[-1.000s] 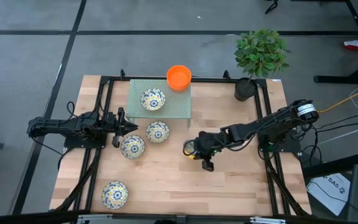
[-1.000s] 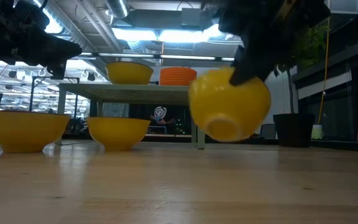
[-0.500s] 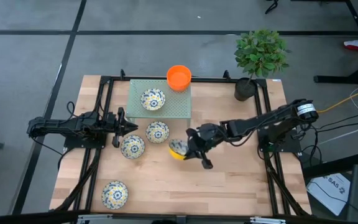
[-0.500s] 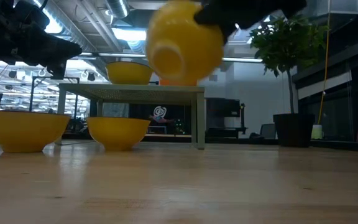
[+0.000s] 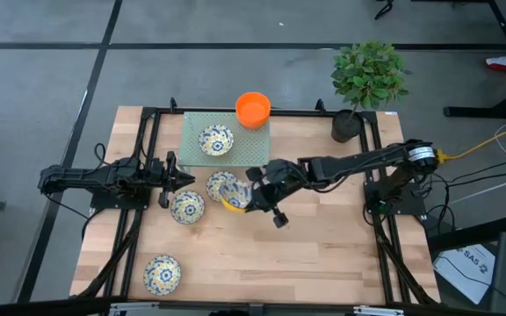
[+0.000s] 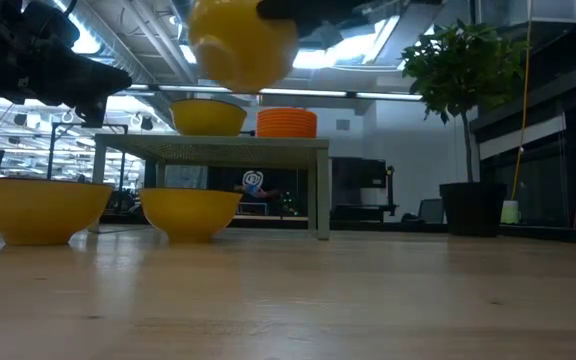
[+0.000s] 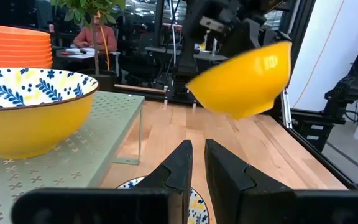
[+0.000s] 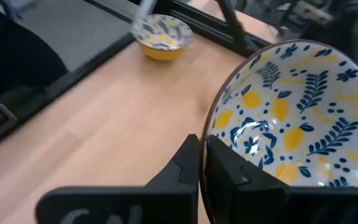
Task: Pick & Place Mini bowls
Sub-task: Stack the yellow bowl on top of the yellow bowl on the shelf
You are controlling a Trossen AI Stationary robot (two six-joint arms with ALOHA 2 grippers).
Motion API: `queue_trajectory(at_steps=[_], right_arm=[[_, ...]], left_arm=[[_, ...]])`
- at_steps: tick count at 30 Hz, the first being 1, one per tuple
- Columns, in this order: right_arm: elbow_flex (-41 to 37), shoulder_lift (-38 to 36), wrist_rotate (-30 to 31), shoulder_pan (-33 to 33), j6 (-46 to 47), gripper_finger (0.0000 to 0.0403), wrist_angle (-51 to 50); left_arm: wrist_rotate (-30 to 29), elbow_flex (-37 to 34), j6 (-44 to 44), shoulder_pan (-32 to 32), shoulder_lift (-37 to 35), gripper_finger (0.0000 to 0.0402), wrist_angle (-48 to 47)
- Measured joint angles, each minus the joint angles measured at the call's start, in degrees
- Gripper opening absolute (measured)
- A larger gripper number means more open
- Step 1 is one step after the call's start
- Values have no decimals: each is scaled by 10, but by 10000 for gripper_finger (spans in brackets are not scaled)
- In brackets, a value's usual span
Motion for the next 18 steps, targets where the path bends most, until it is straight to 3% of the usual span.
queue_trajectory(at_steps=[12, 18], right_arm=[[210, 97, 121, -39, -120, 14, -173], [264, 132, 178, -52, -171, 14, -195]], left_arm=[[0, 0, 0, 0, 0, 38, 0], [0, 0, 0, 0, 0, 38, 0]])
